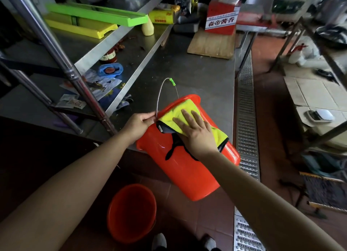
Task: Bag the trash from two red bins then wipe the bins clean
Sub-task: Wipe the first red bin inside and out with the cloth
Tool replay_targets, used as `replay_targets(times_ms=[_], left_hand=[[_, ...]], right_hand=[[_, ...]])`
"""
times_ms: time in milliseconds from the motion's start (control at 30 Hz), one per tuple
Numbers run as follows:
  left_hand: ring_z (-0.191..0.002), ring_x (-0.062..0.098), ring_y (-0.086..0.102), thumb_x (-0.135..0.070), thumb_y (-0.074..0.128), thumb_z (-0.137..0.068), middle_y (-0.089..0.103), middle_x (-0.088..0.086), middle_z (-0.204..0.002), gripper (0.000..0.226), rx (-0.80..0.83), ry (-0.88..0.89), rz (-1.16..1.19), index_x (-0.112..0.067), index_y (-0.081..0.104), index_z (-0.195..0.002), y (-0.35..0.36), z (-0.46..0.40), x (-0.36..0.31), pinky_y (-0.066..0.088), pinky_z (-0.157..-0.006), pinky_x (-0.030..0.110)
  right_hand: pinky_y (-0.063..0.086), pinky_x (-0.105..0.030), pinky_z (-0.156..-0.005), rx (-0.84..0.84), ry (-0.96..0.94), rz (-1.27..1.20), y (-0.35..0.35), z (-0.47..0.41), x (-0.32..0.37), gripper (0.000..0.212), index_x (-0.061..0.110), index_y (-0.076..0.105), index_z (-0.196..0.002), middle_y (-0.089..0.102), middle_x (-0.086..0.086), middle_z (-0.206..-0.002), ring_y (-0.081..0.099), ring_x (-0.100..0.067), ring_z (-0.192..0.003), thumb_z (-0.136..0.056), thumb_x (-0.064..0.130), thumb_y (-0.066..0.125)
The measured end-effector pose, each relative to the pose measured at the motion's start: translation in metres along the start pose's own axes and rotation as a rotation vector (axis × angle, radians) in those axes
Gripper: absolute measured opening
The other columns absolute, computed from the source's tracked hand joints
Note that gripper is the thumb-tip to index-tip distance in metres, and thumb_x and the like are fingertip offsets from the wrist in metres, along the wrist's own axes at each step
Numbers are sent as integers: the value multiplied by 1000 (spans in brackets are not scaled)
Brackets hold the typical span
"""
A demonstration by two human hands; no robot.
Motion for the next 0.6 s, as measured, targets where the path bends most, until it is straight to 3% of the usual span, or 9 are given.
replay_targets(times_ms=[100, 167, 233, 300, 367, 433, 467, 533, 600], left_hand=[[-94, -12, 63, -30, 64, -93, 71, -24, -98, 27, -45, 18, 22, -36, 68, -119, 1, 9, 0, 45, -80, 5], [-92, -5, 67, -30, 64, -93, 73, -19, -96, 26, -56, -16, 47, -34, 69, -119, 4, 12, 2, 49, -83, 13], [-91, 6, 68, -27, 66, -91, 74, -9, -96, 22, -176, -87, 39, -26, 73, -112, 0, 15, -3, 52, -82, 23], [-85, 14, 65, -24, 64, -89, 68, -7, -87, 7, -421, -88, -121, -26, 70, -91, -13, 21, -18, 48, -68, 25], [-86, 15, 56, -22, 60, -87, 57, -5, -89, 5, -557, 142, -441, -26, 62, -85, -14, 24, -51, 40, -65, 22], [-99, 22, 54, -21, 57, -90, 57, 4, -104, 16, -425, 376, -608, -18, 66, -103, 10, 16, -78, 45, -80, 31], [-108, 28, 53, -22, 56, -94, 58, 10, -114, 28, -306, 405, -653, -13, 64, -119, 26, 8, -85, 45, -92, 36], [-121, 33, 51, -25, 51, -100, 56, 18, -130, 42, -102, 311, -667, -8, 52, -138, 50, -5, -90, 38, -104, 37], [-124, 31, 52, -27, 47, -102, 57, 18, -134, 42, -44, 244, -620, -8, 52, -140, 60, -13, -91, 37, -104, 34]], right_hand=[[38, -52, -108, -49, -22, -21, -1, 62, -25, 53, 40, 42, -150, 28, 5, -164, 26, -32, -150, -98, 50, 50], [40, -51, -108, -76, 1, -17, -1, 102, -42, 52, 39, 44, -149, 30, 5, -163, 29, -31, -149, -99, 51, 49], [41, -51, -107, -99, 3, 0, -1, 121, -49, 52, 37, 46, -149, 32, 4, -162, 31, -32, -148, -98, 49, 50], [41, -52, -106, -105, 15, 13, -1, 122, -46, 53, 35, 49, -147, 35, 2, -161, 34, -34, -146, -96, 46, 58], [42, -54, -104, -103, 21, 10, -2, 119, -39, 56, 34, 51, -146, 36, 1, -160, 36, -35, -145, -93, 43, 66], [44, -55, -103, -100, 1, 12, -1, 122, -31, 58, 34, 52, -145, 37, 0, -159, 38, -36, -144, -91, 43, 70], [45, -55, -102, -103, -19, 22, 0, 127, -26, 59, 34, 52, -145, 37, 0, -159, 38, -36, -144, -90, 43, 71], [47, -54, -99, -112, -56, 52, 4, 141, -21, 58, 35, 52, -145, 36, -1, -160, 37, -35, -145, -89, 43, 68], [47, -54, -100, -123, -54, 69, 9, 157, -22, 57, 36, 50, -146, 33, -1, -161, 33, -35, -147, -90, 43, 62]])
Point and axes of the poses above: each hand's wrist, its own z-axis away from the middle knuckle, its own y-axis out of the palm, x = y × z, the point moved 5 cm from there along -z, towards the middle knuckle
